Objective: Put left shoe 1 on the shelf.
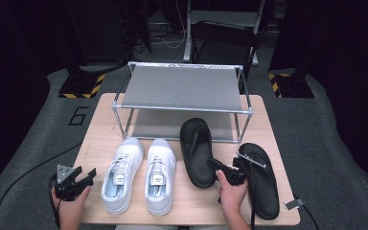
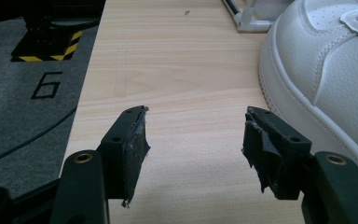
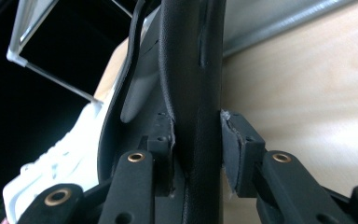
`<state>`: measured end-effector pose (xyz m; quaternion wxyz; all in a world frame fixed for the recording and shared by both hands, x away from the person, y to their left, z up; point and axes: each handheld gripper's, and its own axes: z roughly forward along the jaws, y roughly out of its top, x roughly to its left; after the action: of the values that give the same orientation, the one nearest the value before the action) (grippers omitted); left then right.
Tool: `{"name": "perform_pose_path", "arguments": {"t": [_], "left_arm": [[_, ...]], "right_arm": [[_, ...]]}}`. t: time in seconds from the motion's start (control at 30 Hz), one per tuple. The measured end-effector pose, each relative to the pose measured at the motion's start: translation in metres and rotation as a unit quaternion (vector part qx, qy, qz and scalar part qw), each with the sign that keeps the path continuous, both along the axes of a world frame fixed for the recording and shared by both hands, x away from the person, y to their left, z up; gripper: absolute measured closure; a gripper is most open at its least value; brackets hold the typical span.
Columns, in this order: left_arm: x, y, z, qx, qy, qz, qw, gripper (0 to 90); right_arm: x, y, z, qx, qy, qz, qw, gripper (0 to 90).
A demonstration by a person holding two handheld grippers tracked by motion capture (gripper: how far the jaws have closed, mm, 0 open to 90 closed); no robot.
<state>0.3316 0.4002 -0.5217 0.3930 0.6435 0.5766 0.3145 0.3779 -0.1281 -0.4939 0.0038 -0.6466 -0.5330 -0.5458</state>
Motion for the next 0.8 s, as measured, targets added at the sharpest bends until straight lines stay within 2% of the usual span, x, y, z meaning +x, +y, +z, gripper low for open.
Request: {"name": "perform_pose_path", "arguments": {"t": [0.03, 0.17, 0.23, 0.4, 0.5, 0.6, 0.67, 0.7, 0.8], "left_arm": [[0.0, 0.0, 0.0, 0.0, -0.001, 0.0, 1.0, 38.9], [0.0, 0.0, 0.0, -0.002, 0.001, 0.001, 1.0, 38.9], [0.0, 0.001, 0.0, -0.001, 0.003, 0.0, 1.0, 38.9], [0.0, 0.001, 0.0, -0.003, 0.005, -0.001, 1.0, 38.9], [0.0, 0.001, 0.0, -0.003, 0.005, -0.001, 1.0, 38.9], [0.0, 0.001, 0.0, -0.003, 0.005, -0.002, 1.0, 38.9], [0.0, 0.001, 0.0, -0.005, 0.004, -0.001, 1.0, 38.9], [0.0, 0.002, 0.0, -0.004, 0.004, -0.001, 1.0, 38.9], [0.0, 0.001, -0.001, -0.007, -0.004, 0.003, 1.0, 38.9]], "right_arm": [[0.004, 0.003, 0.002, 0.004, 0.005, -0.003, 1.0, 66.6], [0.022, 0.011, 0.004, 0.002, 0.0, 0.001, 1.0, 66.7], [0.03, 0.014, 0.004, -0.006, 0.0, 0.0, 1.0, 66.7], [0.05, 0.02, 0.003, -0.007, 0.004, -0.009, 0.9999, 66.7], [0.061, 0.024, 0.002, -0.018, 0.007, -0.015, 0.9997, 66.7], [0.071, 0.028, -0.001, -0.006, 0.02, -0.021, 0.9996, 66.7], [0.078, 0.03, -0.003, 0.002, 0.019, -0.023, 0.9995, 66.7], [0.081, 0.032, -0.004, -0.007, 0.018, -0.024, 0.9995, 66.7], [0.091, 0.037, -0.005, 0.01, 0.023, -0.027, 0.9993, 66.6]]}}
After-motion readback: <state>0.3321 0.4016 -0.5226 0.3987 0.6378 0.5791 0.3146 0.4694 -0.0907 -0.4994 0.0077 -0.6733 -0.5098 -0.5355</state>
